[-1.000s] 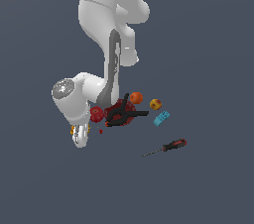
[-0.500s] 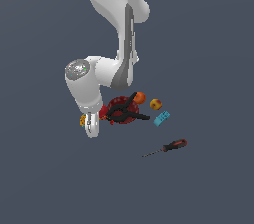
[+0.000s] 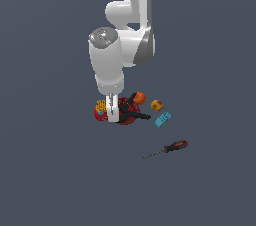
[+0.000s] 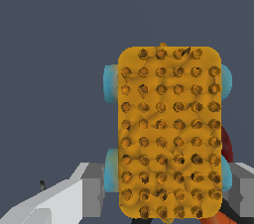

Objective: Pick up a designated object from a clutter of objects.

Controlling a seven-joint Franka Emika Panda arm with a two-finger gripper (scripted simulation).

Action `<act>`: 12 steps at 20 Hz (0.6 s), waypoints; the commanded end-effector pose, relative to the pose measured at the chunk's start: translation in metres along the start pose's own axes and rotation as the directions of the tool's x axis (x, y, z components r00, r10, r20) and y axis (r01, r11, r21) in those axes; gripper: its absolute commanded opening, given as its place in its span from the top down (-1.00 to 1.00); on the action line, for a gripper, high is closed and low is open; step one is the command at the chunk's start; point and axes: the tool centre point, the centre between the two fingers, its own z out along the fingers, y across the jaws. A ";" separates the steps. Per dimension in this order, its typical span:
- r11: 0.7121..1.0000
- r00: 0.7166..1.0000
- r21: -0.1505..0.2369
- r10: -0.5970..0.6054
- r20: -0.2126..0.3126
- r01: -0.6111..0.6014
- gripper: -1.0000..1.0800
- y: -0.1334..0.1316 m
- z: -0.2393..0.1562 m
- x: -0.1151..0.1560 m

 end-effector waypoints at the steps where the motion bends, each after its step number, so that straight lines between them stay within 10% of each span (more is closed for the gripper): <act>1: 1.000 1.000 0.001 0.000 -0.002 0.000 1.00 0.005 -0.022 -0.021; 12: 1.000 1.000 0.001 0.001 -0.007 -0.001 1.00 0.026 -0.121 -0.119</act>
